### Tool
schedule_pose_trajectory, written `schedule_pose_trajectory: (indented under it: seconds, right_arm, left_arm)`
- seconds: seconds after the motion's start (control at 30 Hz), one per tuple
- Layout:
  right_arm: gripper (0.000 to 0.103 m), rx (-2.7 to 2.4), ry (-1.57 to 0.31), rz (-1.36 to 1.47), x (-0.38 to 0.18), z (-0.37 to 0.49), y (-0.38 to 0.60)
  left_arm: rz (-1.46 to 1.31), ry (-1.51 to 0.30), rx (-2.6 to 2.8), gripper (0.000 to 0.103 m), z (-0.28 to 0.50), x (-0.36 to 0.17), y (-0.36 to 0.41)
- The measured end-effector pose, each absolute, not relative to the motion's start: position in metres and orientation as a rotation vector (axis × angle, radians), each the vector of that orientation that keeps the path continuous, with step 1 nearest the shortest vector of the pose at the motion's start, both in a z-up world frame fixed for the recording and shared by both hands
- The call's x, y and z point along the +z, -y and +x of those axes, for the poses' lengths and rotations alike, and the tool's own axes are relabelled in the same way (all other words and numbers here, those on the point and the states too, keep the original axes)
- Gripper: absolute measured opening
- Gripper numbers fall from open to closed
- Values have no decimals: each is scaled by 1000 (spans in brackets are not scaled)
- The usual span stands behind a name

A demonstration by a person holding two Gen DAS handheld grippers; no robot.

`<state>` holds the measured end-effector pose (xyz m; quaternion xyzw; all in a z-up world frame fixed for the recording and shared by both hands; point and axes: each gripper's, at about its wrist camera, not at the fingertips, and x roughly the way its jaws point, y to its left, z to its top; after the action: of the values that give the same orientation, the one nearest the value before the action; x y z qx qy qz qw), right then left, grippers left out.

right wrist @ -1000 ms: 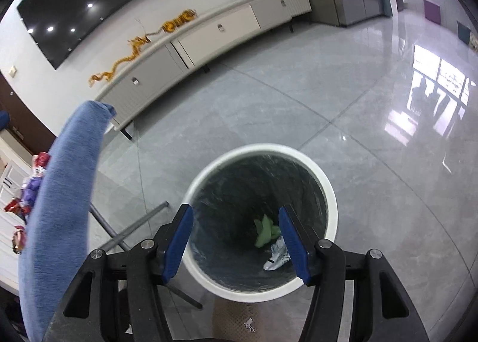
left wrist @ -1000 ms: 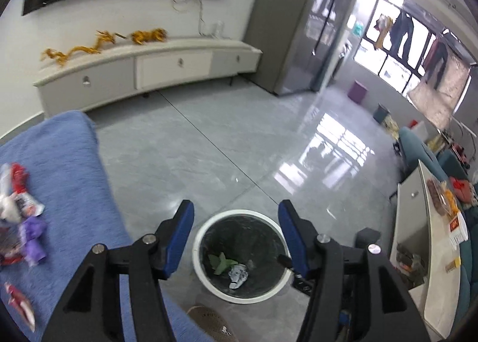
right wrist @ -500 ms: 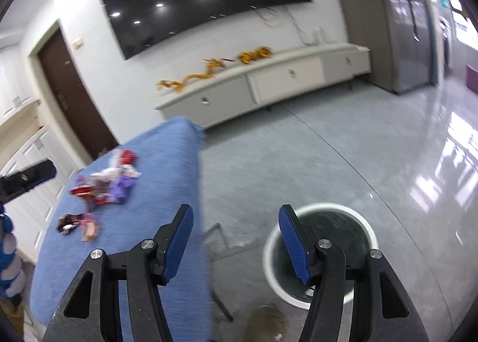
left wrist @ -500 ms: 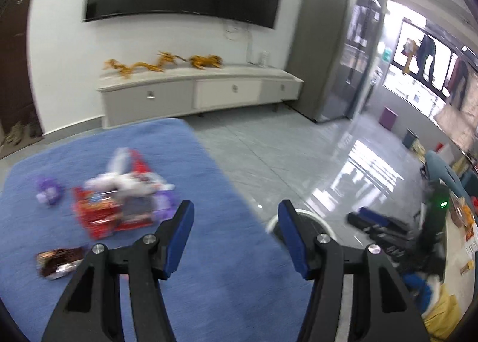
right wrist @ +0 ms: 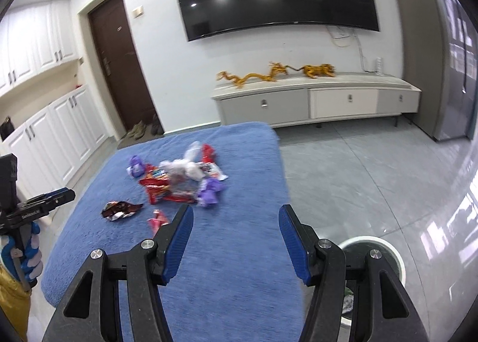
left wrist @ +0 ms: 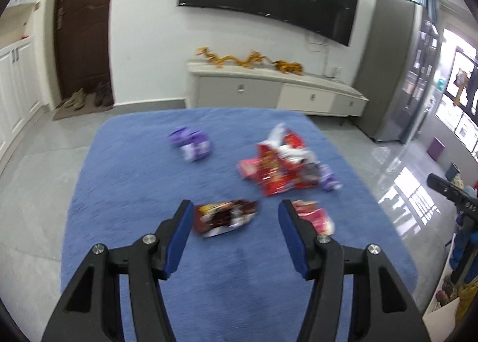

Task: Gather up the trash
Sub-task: 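Move both grippers back to the table toward the remaining wrappers, then grasp the brown chip bag with the left gripper while the right grasps the pink-white wrapper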

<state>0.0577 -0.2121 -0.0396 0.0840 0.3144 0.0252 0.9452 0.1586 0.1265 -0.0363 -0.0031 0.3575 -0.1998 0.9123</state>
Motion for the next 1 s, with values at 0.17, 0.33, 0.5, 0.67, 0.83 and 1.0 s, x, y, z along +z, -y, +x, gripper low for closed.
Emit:
schedule_pose_trajectory:
  seconds: [0.17,0.33,0.5,0.67,0.83,1.0]
  right_arm:
    - [57,114,-687,147,-54,81,182]
    - [57,177,-755,134,-79,105,157]
    - [57,244,-820,122,-102,125,135]
    - [57,304,-853,96,-117,142,113]
    - [57,332,-880,69,-130,159,100]
    - [57,336,-904,79,-140,170,96]
  left_arm:
    - [-43,-784,-425,57,173,-55,-152]
    - [31,-794,-532,73,188,-71,-128]
    - [225,-812,-575,73,203,-93,-100]
    - [383,-804,-593,73,213,-107,-88]
    - [474,-829,-629,73,221,-120,-80]
    - [534,-837,-636,73,223,-132,-71]
